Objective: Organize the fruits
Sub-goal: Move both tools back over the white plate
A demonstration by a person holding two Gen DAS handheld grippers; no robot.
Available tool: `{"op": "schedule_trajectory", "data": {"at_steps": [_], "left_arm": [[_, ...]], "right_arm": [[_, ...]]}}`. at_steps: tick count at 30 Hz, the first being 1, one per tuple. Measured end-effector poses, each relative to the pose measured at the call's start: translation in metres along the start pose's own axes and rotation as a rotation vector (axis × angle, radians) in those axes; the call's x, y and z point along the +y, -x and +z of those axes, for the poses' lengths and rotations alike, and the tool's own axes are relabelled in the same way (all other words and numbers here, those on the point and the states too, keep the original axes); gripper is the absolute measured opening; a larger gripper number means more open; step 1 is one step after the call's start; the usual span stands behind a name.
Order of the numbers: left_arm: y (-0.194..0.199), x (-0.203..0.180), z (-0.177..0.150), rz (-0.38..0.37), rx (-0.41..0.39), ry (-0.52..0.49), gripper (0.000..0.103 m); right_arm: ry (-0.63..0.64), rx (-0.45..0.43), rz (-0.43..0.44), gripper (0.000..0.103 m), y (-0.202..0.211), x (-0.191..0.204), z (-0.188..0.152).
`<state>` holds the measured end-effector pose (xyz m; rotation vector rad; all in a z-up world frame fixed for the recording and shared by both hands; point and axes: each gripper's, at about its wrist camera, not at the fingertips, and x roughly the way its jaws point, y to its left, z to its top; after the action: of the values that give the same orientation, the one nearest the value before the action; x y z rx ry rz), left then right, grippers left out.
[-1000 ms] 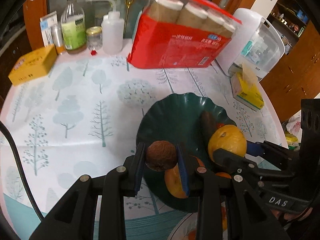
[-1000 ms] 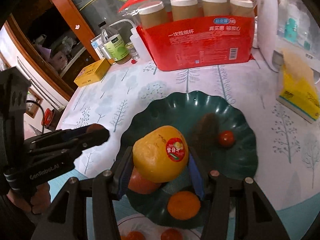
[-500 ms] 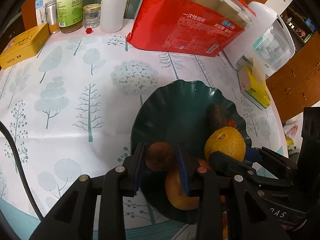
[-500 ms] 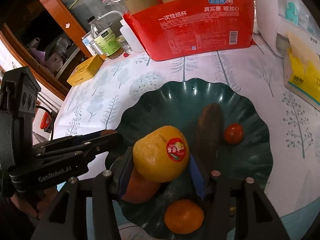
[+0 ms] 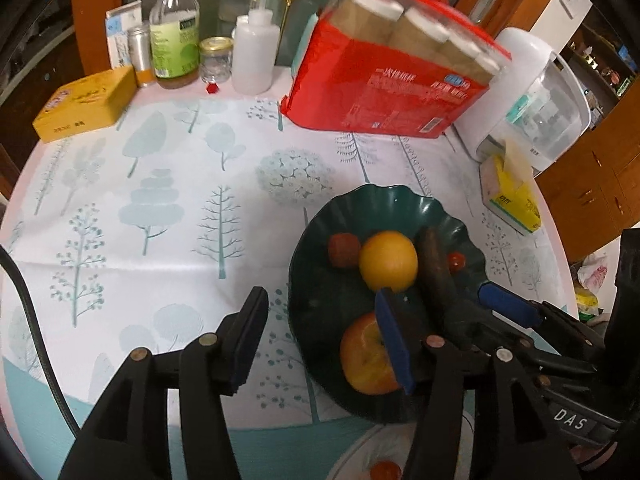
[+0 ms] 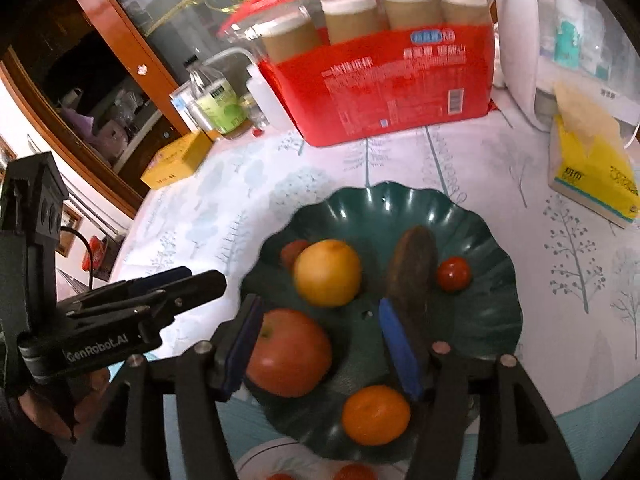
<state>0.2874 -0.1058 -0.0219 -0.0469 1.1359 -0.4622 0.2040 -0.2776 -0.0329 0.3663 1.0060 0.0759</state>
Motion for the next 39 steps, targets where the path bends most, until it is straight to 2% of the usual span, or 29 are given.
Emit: {"op": "schedule_trajectory", "data": {"at_steps": [4, 12, 20, 29, 39], "left_arm": [[0.025, -0.004, -0.012, 0.002, -0.025, -0.003, 0.059], [0.069, -0.008, -0.046, -0.022, -0.056, -0.017, 0.059], [0.096, -0.006, -0.082, -0.043, -0.06, -0.038, 0.059], [0.106, 0.001, -0.115, -0.06, -0.03, -0.056, 0.059], [0.088, 0.001, -0.144, -0.062, 0.061, -0.136, 0.059]], "right_arm": [[0.022, -0.033, 0.007, 0.061, 0.023, 0.012, -0.005], [0.031, -0.103, -0.013, 0.061, 0.073, 0.023, -0.025], [0.03, -0.157, -0.041, 0.061, 0.107, 0.031, -0.064], [0.025, -0.179, -0.079, 0.061, 0.12, 0.04, -0.124], [0.02, -0.257, -0.107, 0.061, 0.124, 0.052, -0.189]]}}
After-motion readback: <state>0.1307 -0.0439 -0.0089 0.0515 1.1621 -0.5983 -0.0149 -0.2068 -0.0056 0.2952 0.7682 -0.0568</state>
